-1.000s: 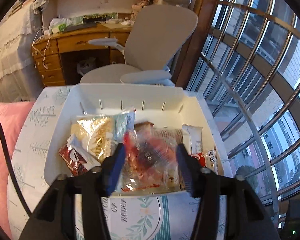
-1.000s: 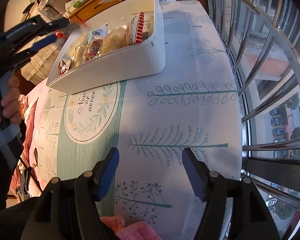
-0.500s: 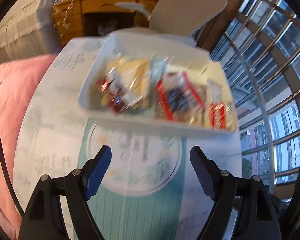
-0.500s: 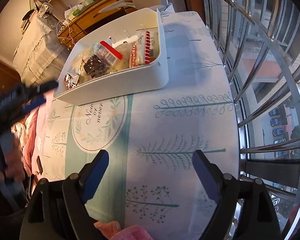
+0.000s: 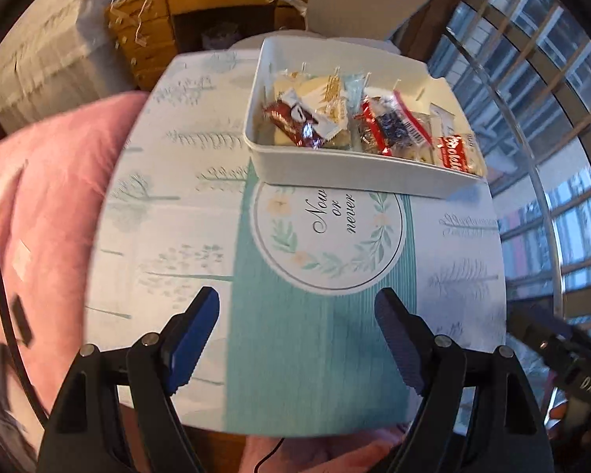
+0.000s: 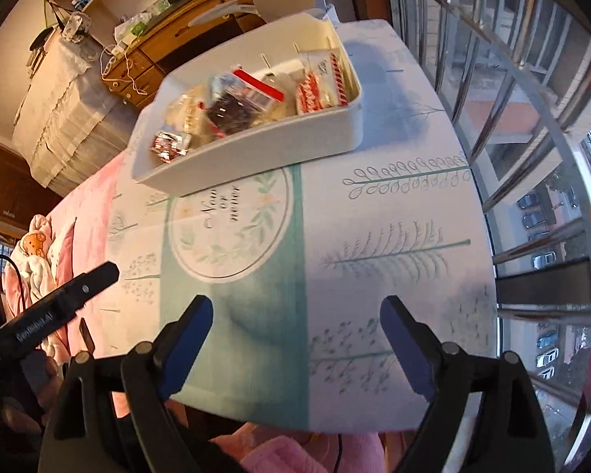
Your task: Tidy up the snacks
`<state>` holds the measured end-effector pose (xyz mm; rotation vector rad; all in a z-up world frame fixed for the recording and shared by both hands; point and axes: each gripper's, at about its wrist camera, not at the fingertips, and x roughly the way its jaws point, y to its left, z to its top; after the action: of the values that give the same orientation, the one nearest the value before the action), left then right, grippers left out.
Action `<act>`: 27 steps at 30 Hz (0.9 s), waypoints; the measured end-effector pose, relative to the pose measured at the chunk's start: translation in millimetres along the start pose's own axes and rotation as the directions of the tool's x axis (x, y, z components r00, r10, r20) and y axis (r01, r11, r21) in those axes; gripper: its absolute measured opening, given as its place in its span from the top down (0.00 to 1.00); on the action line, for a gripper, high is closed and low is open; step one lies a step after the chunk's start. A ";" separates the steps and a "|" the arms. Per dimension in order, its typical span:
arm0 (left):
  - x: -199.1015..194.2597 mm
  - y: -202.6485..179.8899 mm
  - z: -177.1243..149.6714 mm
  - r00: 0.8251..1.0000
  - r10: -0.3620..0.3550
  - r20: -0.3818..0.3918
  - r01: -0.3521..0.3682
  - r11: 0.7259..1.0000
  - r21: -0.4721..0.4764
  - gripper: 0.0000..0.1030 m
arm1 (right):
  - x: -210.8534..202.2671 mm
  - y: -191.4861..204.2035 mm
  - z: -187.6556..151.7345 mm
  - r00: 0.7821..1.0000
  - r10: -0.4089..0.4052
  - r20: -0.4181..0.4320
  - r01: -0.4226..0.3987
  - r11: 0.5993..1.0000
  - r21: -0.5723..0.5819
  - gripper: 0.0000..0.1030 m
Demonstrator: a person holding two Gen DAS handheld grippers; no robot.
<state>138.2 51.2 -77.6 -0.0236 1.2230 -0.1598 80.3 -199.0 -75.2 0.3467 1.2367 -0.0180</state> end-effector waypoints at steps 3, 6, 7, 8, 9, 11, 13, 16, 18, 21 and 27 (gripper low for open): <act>-31.1 1.5 1.2 1.000 -0.003 0.021 0.002 1.000 0.020 0.21 | -22.3 13.6 -5.6 1.000 -0.015 0.014 0.015 1.000 -0.020 0.15; -61.3 2.6 0.0 0.997 -0.031 0.074 0.030 1.000 0.007 0.17 | -50.7 30.9 -11.2 0.999 -0.029 0.039 0.032 0.998 -0.060 0.15; -69.7 2.5 -1.1 0.995 -0.044 0.088 0.044 0.999 0.004 0.16 | -57.3 35.2 -12.7 0.998 -0.034 0.046 0.037 0.997 -0.069 0.15; -77.6 1.8 -2.5 0.993 -0.052 0.102 0.052 0.999 0.003 0.16 | -66.2 41.0 -15.0 0.998 -0.039 0.059 0.044 0.996 -0.084 0.15; -85.4 0.9 -4.5 0.991 -0.057 0.119 0.058 0.998 -0.001 0.15 | -74.3 46.3 -17.7 0.996 -0.042 0.074 0.049 0.994 -0.095 0.15; -95.7 -2.2 -9.7 0.989 -0.065 0.135 0.066 0.998 -0.004 0.12 | -89.9 55.1 -24.4 0.993 -0.053 0.103 0.065 0.992 -0.112 0.15; -103.1 -5.6 -17.8 0.986 -0.074 0.150 0.076 0.997 -0.008 0.12 | -100.5 61.0 -33.3 0.990 -0.072 0.122 0.087 0.989 -0.122 0.15; -108.4 -12.0 -30.8 0.983 -0.074 0.171 0.075 0.997 0.000 0.12 | -110.7 63.6 -45.6 0.982 -0.098 0.160 0.117 0.987 -0.112 0.15; -111.3 -16.0 -38.0 0.979 -0.071 0.190 0.068 0.997 0.020 0.12 | -115.8 64.1 -52.5 0.976 -0.105 0.190 0.126 0.987 -0.101 0.13; -115.3 -17.1 -43.7 0.971 -0.085 0.223 0.081 0.996 0.027 0.04 | -118.2 65.8 -58.3 0.971 -0.107 0.214 0.130 0.987 -0.095 0.06; -116.8 -21.1 -42.7 0.963 -0.100 0.249 0.092 0.995 0.043 0.01 | -116.9 65.9 -61.1 0.966 -0.097 0.240 0.120 0.989 -0.084 0.00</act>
<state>57.2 49.0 19.0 -0.0742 0.9665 -0.2525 -1.9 -140.4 32.3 0.1849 1.0162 -0.0896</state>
